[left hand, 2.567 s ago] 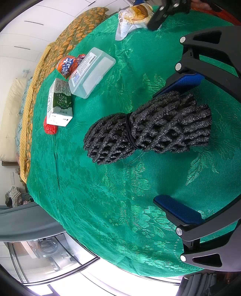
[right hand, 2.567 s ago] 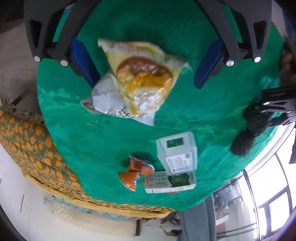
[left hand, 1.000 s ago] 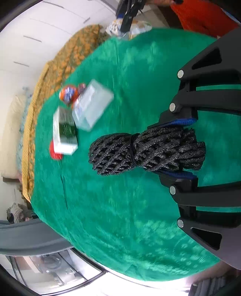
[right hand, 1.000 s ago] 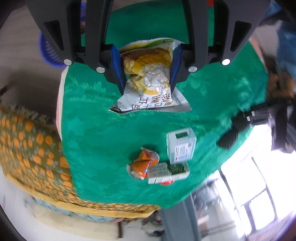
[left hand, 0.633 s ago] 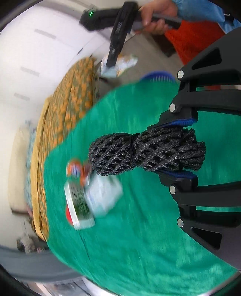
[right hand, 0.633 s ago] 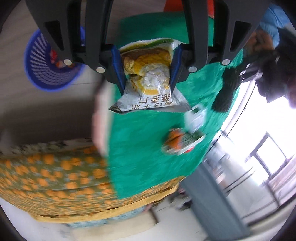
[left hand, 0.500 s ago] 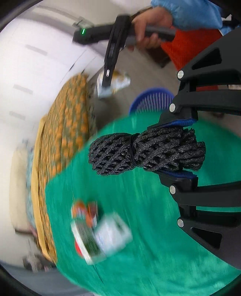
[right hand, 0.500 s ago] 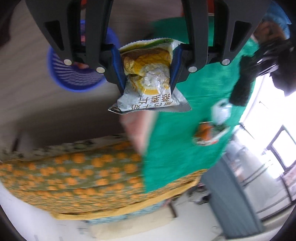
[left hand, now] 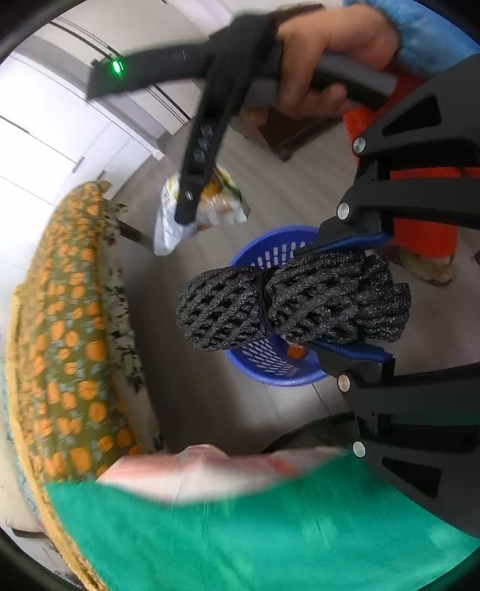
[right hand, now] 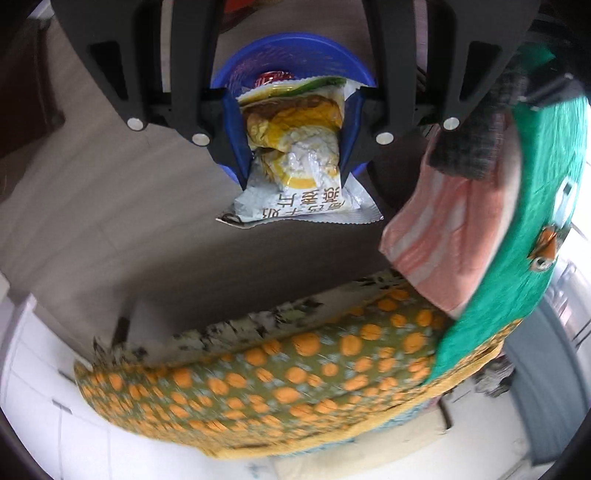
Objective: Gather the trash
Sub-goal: 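Carry the chip bag and black net over the wastebasket and open both grippers, then return to the cloth and grasp the clear plastic box with the left gripper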
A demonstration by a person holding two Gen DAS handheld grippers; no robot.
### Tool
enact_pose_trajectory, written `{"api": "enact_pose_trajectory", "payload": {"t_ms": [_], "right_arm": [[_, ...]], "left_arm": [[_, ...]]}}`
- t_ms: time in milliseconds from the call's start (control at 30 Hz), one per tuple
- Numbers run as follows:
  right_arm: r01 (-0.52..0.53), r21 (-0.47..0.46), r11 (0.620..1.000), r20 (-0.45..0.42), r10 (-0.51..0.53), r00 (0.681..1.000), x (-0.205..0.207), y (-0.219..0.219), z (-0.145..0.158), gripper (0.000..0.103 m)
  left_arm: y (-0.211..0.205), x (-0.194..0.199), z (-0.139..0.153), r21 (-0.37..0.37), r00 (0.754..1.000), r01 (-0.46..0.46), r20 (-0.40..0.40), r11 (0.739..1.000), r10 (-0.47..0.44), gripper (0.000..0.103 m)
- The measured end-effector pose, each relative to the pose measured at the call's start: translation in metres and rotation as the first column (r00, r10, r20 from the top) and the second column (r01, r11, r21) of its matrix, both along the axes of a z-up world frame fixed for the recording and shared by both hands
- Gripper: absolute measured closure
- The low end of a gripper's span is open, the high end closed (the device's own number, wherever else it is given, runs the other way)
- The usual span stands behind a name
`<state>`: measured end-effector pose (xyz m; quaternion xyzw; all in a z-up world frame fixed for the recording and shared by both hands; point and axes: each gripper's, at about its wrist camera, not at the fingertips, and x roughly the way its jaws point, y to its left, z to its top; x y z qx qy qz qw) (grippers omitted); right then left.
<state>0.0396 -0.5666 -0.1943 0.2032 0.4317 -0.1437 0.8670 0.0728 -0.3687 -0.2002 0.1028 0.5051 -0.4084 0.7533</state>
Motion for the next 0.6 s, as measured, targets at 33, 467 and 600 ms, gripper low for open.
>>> {"api": "enact_pose_trajectory", "payload": {"t_ms": [33, 467, 600], "right_arm": [[0.009, 0.014, 1.000, -0.004, -0.009, 1.000, 0.001, -0.005, -0.003, 0.060], [0.129, 0.043, 0.991, 0.102, -0.133, 0.986, -0.011, -0.030, 0.012, 0.017], [0.171, -0.040, 0.985, 0.163, -0.162, 0.973, -0.019, -0.023, 0.031, 0.011]], "left_arm": [[-0.008, 0.003, -0.010, 0.009, 1.000, 0.000, -0.010, 1.000, 0.000, 0.063], [-0.030, 0.009, -0.027, -0.007, 0.998, -0.045, 0.039, 0.999, 0.045, 0.021], [0.007, -0.014, 0.030, -0.107, 0.986, -0.054, 0.151, 0.993, 0.070, 0.007]]}}
